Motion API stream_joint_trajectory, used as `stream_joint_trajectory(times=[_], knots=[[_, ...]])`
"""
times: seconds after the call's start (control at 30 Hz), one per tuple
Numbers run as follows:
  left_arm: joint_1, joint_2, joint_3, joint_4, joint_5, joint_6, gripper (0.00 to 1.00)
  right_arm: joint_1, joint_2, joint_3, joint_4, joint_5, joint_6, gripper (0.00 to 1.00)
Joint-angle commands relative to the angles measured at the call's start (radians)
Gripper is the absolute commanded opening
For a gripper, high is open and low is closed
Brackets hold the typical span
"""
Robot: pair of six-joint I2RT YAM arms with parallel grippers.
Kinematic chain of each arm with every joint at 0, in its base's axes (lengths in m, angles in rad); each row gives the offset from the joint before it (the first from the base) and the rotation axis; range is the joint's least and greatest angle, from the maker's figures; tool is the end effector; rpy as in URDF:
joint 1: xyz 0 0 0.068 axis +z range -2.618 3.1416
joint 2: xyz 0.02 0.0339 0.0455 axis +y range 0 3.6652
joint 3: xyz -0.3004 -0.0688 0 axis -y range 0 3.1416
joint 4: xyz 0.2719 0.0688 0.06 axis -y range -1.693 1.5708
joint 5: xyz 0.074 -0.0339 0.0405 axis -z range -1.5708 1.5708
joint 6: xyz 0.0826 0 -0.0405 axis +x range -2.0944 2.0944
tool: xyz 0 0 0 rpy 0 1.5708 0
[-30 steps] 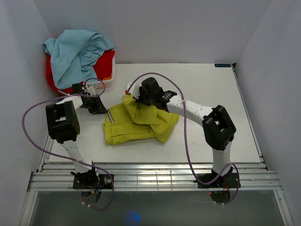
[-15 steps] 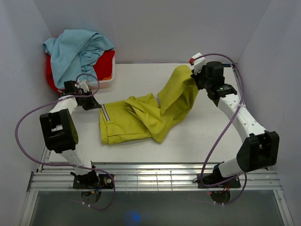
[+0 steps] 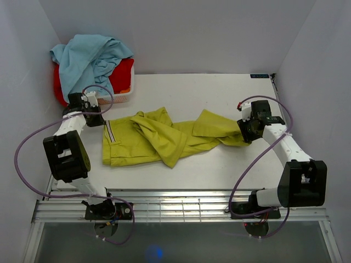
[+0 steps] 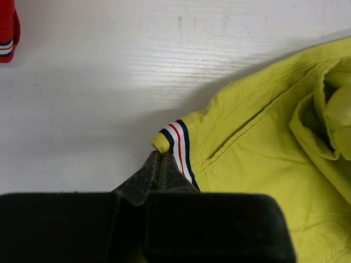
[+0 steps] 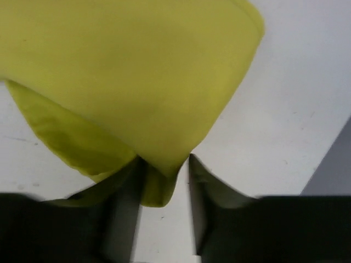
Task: Fold and stack the trousers
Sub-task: Flatten the trousers out
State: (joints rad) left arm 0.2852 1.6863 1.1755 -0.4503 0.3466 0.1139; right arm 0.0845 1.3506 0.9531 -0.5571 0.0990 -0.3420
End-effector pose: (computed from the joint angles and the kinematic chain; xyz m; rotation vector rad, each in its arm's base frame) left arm 0.3994 0.0879 0.2070 -0.0756 2.4693 -0.2694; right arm 0.3181 0.0188 0.2292 -0.4972 2.4846 -0.2280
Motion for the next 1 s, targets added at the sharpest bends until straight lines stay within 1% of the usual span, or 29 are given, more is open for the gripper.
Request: stream_joint_trajectory(times=[0.0, 0.03, 0.1, 0.13, 0.2, 0.23, 0.27, 0.33, 0.37, 0.4, 0.43, 0.47, 0.5, 0.53, 0.57, 0.6, 0.67, 0.73, 0.83, 0.87, 0.97], knots=[[0.003, 0.013, 0.027, -0.028, -0.001, 0.03, 0.0, -0.003, -0.002, 0.084, -0.133, -0.117, -0.034, 0.55], [0.005, 0.019, 0.03, -0.03, 0.0, 0.024, 0.0, -0.003, -0.014, 0.108, -0.148, -0.216, -0.044, 0.61], [0.003, 0.035, 0.038, -0.03, 0.008, 0.029, 0.0, -0.003, -0.024, 0.188, -0.185, -0.335, -0.049, 0.71], [0.003, 0.036, 0.041, -0.03, 0.006, 0.029, 0.0, -0.002, -0.027, 0.214, -0.199, -0.463, -0.039, 0.75], [0.003, 0.041, 0.046, -0.031, 0.011, 0.033, 0.0, 0.007, -0.025, 0.259, -0.193, -0.568, -0.006, 0.8], [0.003, 0.044, 0.049, -0.033, 0.008, 0.038, 0.0, 0.012, -0.024, 0.262, -0.179, -0.666, 0.012, 0.8], [0.003, 0.044, 0.052, -0.037, 0.008, 0.041, 0.0, 0.026, -0.024, 0.259, -0.159, -0.712, 0.056, 0.8], [0.003, 0.049, 0.05, -0.039, 0.008, 0.046, 0.0, 0.052, -0.025, 0.199, -0.043, -0.833, 0.119, 0.79], [0.003, 0.047, 0.05, -0.039, 0.009, 0.047, 0.0, 0.087, -0.025, 0.165, 0.015, -0.86, 0.211, 0.79], [0.003, 0.05, 0.05, -0.037, 0.014, 0.046, 0.0, 0.11, -0.019, 0.101, 0.136, -0.881, 0.262, 0.78], [0.003, 0.052, 0.05, -0.037, 0.015, 0.046, 0.0, 0.135, -0.001, 0.073, 0.196, -0.901, 0.312, 0.77], [0.003, 0.052, 0.05, -0.037, 0.015, 0.041, 0.0, 0.186, 0.014, 0.049, 0.25, -0.909, 0.352, 0.77], [0.003, 0.052, 0.05, -0.039, 0.017, 0.04, 0.0, 0.216, 0.031, 0.032, 0.299, -0.91, 0.429, 0.77], [0.003, 0.053, 0.05, -0.041, 0.015, 0.04, 0.0, 0.24, 0.073, 0.01, 0.375, -0.903, 0.455, 0.77], [0.005, 0.053, 0.05, -0.042, 0.017, 0.04, 0.0, 0.288, 0.096, 0.004, 0.411, -0.903, 0.475, 0.77], [0.003, 0.052, 0.049, -0.044, 0.014, 0.04, 0.0, 0.31, 0.141, -0.007, 0.483, -0.889, 0.519, 0.8], [0.005, 0.052, 0.047, -0.044, 0.012, 0.04, 0.0, 0.354, 0.186, -0.019, 0.545, -0.869, 0.569, 0.81], [0.003, 0.052, 0.044, -0.044, 0.015, 0.033, 0.0, 0.374, 0.252, -0.03, 0.635, -0.834, 0.616, 0.83], [0.003, 0.055, 0.042, -0.042, 0.025, 0.023, 0.0, 0.394, 0.32, -0.037, 0.684, -0.828, 0.655, 0.83], [0.003, 0.056, 0.042, -0.042, 0.031, 0.021, 0.0, 0.396, 0.329, -0.06, 0.745, -0.832, 0.669, 0.83], [0.003, 0.061, 0.046, -0.042, 0.034, 0.015, 0.0, 0.397, 0.364, -0.079, 0.825, -0.826, 0.71, 0.83]])
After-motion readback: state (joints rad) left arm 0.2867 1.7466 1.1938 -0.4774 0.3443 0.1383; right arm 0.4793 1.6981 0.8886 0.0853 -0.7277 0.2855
